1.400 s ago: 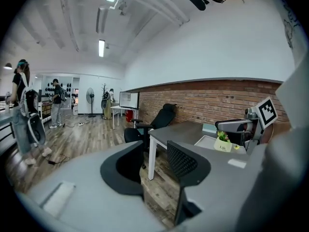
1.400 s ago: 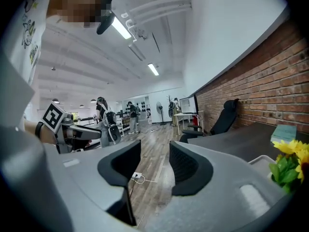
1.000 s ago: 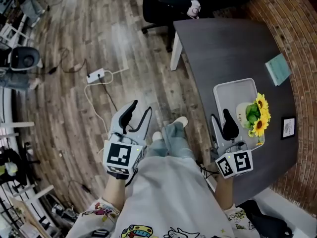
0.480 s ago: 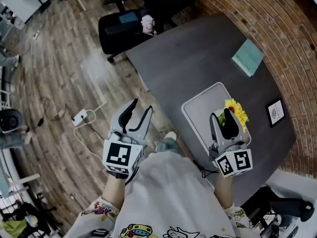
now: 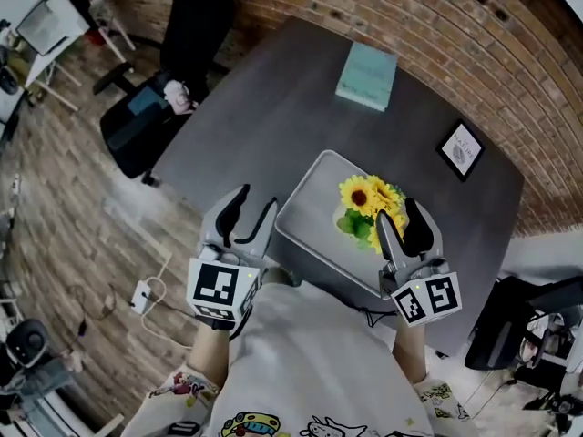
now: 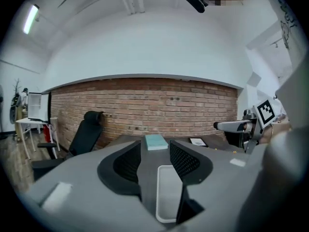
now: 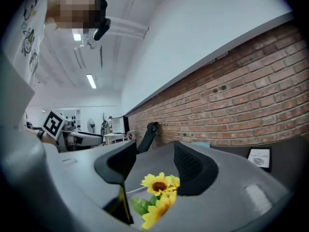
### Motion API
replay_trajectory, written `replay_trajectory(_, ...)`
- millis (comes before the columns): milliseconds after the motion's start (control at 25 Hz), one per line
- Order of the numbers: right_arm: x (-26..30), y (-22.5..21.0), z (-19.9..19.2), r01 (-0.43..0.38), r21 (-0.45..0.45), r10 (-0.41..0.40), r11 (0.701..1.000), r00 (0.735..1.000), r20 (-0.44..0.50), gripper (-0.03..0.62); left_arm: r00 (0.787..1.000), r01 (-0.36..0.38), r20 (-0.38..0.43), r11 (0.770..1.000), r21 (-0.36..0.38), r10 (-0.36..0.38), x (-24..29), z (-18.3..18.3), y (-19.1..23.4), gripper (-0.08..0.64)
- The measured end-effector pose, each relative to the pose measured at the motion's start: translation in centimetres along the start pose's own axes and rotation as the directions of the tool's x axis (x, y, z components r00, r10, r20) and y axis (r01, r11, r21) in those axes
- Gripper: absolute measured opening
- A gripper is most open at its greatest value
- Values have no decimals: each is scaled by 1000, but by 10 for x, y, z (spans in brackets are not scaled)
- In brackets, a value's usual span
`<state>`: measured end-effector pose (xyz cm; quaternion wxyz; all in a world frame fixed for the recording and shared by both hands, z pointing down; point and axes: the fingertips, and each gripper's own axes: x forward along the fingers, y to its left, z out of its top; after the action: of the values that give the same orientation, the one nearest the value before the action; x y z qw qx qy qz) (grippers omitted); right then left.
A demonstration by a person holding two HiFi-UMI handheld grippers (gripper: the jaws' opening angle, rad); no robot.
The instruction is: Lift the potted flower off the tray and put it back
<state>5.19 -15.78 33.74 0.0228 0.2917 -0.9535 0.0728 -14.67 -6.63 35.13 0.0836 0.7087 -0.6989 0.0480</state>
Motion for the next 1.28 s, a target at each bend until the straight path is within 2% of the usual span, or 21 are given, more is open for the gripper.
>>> replay_trajectory(120, -18, -16, 1, 96, 11, -96, 995, 995, 15, 241, 993, 118, -6, 993, 23, -118, 26, 6, -21, 198)
replay_trajectory(240, -36, -25, -1, 196, 22, -197, 980, 980, 22, 241, 972, 235, -18, 971, 49, -235, 47, 9, -40, 199)
replay_trajectory(400, -57, -24, -7, 317, 43, -318, 948, 948, 18, 241, 926, 379, -37, 922, 77, -377, 61, 13, -59, 199)
replay_trajectory(560, -74, -15, -13, 411, 57, -412, 910, 911, 13, 241, 878, 478, -59, 874, 88, -475, 62, 15, -70, 201)
replay_trajectory(720, -80, -2, -20, 472, 64, -474, 879, 881, 6, 241, 838, 546, -76, 832, 97, -541, 59, 10, -71, 201)
replay_trajectory(920, -84, 7, -22, 518, 68, -520, 853, 854, 17, 241, 800, 600, -97, 794, 95, -592, 55, 5, -76, 201)
replay_trajectory(1280, -88, 12, -31, 523, 87, -526, 848, 850, 11, 245, 765, 644, -112, 758, 101, -634, 49, -5, -89, 204)
